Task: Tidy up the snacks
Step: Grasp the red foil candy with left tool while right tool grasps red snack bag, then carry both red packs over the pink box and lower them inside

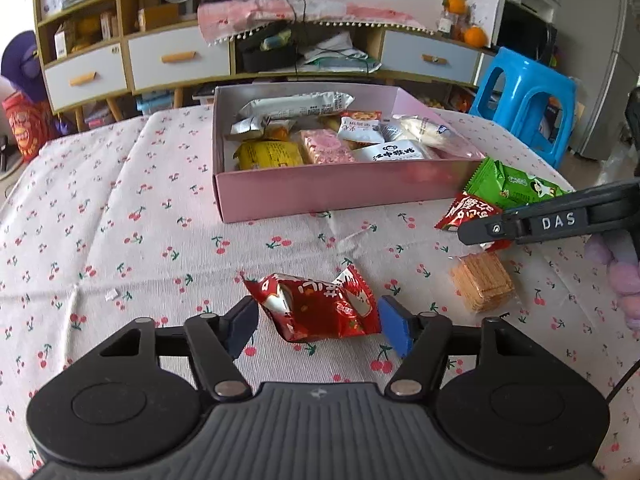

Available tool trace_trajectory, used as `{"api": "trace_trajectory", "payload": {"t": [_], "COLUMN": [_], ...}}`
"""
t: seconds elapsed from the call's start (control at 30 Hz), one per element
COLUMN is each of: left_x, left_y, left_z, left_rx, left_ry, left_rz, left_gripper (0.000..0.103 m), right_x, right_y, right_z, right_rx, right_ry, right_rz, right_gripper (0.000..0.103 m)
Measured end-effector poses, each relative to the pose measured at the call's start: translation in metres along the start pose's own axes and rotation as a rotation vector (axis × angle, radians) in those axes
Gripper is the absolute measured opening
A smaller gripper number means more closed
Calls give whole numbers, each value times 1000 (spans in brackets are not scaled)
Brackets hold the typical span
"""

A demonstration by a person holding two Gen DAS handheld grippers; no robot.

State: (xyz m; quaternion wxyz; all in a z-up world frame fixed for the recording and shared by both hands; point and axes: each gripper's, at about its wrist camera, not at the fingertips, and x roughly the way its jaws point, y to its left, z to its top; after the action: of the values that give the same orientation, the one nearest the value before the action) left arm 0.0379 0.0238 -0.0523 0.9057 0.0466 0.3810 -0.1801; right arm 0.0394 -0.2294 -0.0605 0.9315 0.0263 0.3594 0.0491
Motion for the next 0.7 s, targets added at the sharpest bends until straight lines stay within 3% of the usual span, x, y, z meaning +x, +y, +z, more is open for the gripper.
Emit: {"api": "trace_trajectory", "payload": {"t": [0.33, 0.4, 0.7], "left_x": [-2, -3, -7], "left_y": [-1, -1, -1], "left_z": [4, 5, 12], "left_rx": [-14, -19, -41], "left_ry": [1, -2, -11], "left_rz": [-5, -7, -38], "left_gripper": [43, 34, 32], "right_x": [-12, -14, -24], "right_y": [3, 3, 10], "right_z": [8, 10, 16], "right_rx": [12, 24, 51], "right_ry": [-22, -23, -54], "right_rz": [23, 27, 60], "right_gripper": [32, 32, 32]}}
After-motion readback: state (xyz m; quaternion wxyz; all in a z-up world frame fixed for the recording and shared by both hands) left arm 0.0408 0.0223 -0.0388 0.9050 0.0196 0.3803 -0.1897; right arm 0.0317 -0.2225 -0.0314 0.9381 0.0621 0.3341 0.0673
